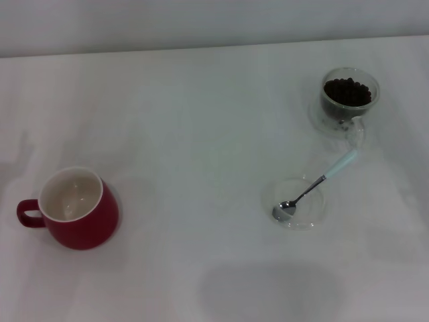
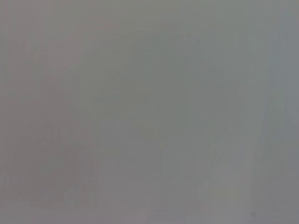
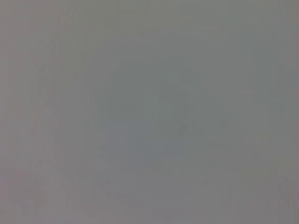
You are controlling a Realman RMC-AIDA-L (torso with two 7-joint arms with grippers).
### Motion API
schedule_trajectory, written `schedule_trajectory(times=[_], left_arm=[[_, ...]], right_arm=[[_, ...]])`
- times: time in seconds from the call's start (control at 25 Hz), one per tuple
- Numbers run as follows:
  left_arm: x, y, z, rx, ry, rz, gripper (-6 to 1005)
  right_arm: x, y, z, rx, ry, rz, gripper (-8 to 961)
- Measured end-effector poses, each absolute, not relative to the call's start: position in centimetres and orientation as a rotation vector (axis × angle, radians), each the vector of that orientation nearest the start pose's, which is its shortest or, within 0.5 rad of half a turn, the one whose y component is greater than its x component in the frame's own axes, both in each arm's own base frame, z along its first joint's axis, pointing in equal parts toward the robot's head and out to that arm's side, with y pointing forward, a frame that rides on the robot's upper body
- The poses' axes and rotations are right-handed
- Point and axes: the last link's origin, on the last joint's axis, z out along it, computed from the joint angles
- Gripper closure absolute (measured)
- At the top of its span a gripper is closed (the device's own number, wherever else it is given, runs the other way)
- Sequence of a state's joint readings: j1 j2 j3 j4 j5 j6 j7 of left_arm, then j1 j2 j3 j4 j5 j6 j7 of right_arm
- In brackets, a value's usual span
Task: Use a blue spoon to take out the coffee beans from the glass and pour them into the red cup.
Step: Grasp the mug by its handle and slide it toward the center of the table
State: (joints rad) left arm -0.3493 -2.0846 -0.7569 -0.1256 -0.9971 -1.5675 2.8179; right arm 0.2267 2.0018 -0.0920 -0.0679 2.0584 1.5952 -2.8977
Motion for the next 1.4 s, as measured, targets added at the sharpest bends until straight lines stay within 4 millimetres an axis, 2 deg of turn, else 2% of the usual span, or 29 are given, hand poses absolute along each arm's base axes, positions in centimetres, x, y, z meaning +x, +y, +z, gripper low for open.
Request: schedule_trajectory(times=[0.2,0.36,0.52,0.56,0.64,0.76,0.88,1.0,1.2,1.4], left_arm=[[-32.3,27.8,0.9,-1.467,-0.478,-1.012,138],[-33.1,26.7,0.7,-1.471,-0.498,-0.989,138],[-34.2,24.2,0.4,-1.48,-0.519,-0.959,139],[-34.2,24.2,0.4,-1.48,-0.519,-0.959,139],[-34.8,22.1,0.2,-1.489,-0.523,-0.946,139],[-35.0,21.7,0.1,-1.492,-0.527,-0.942,139],[-35.9,18.6,-0.9,-1.536,-0.583,-0.896,139],[-36.5,17.1,-1.4,-1.557,-0.619,-0.864,139],[-37.0,15.5,-2.1,-1.591,-0.66,-0.826,138],[-37.9,14.9,-2.7,-1.639,-0.704,-0.756,137]], right_arm=[[40.6,23.5,11.2,-1.191,0.326,0.624,93],[40.5,23.7,10.9,-1.193,0.336,0.63,94],[40.5,24.1,10.6,-1.196,0.357,0.632,94],[40.5,24.1,10.5,-1.195,0.362,0.632,94],[40.7,24.2,10.5,-1.192,0.376,0.629,94],[40.8,24.3,10.3,-1.191,0.399,0.628,94],[41.1,24.6,9.7,-1.196,0.437,0.612,94],[41.7,24.7,9.4,-1.2,0.48,0.582,94],[42.2,23.8,9.2,-1.187,0.505,0.578,94],[42.0,23.4,8.2,-1.185,0.537,0.602,94]])
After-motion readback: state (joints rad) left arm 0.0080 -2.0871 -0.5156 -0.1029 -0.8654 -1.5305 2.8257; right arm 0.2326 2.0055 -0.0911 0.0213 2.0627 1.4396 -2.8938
